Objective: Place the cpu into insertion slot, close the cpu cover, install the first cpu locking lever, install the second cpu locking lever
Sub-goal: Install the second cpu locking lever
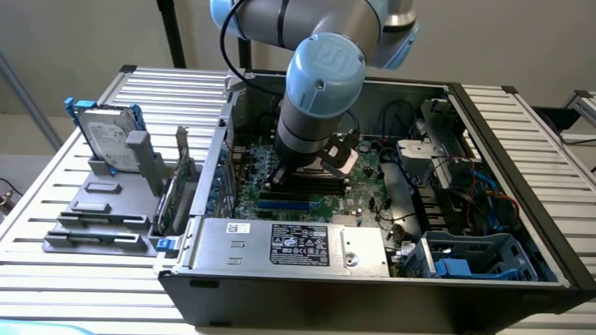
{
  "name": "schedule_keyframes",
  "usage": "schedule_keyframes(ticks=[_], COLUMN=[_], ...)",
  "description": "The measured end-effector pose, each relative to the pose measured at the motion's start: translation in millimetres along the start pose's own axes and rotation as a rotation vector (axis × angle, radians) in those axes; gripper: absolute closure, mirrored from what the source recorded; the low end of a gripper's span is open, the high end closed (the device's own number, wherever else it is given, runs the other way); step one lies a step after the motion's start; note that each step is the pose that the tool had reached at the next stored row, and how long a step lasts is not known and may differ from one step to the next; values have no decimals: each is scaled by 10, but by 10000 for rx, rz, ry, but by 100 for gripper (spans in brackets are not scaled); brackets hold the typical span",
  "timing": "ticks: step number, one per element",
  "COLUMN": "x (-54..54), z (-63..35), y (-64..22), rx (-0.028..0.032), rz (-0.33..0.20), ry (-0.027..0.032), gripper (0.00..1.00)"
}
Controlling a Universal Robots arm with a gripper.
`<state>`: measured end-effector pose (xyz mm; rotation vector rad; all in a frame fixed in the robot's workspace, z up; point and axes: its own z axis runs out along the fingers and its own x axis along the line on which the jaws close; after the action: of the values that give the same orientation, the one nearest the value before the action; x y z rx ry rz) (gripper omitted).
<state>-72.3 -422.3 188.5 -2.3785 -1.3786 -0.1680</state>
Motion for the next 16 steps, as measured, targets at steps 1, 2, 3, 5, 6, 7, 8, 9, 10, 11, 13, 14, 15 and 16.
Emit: schedule_keyframes(ticks=[1, 2, 3, 5, 6, 7, 8, 9, 10, 11, 13, 14, 15, 16], x=[4, 12, 21, 41, 51, 57, 60, 60, 59, 58, 58, 58, 58, 58], z=[-21, -50, -78, -138, -168, -189, -204, -210, -209, -209, -210, -210, -210, -210], y=[-5, -13, -21, -40, -49, -57, -63, -68, -71, -72, -72, -73, -73, -73], rx=[-20, -33, -41, -58, -63, -66, -68, -68, -69, -68, -68, -68, -68, -68], rz=[5, 8, 8, 12, 12, 13, 14, 14, 13, 12, 11, 12, 12, 12], ry=[-37, -65, -78, -105, -114, -118, -119, -119, -116, -116, -116, -117, -116, -116], gripper=[89, 89, 89, 89, 89, 89, 89, 89, 89, 89, 89, 89, 89, 89])
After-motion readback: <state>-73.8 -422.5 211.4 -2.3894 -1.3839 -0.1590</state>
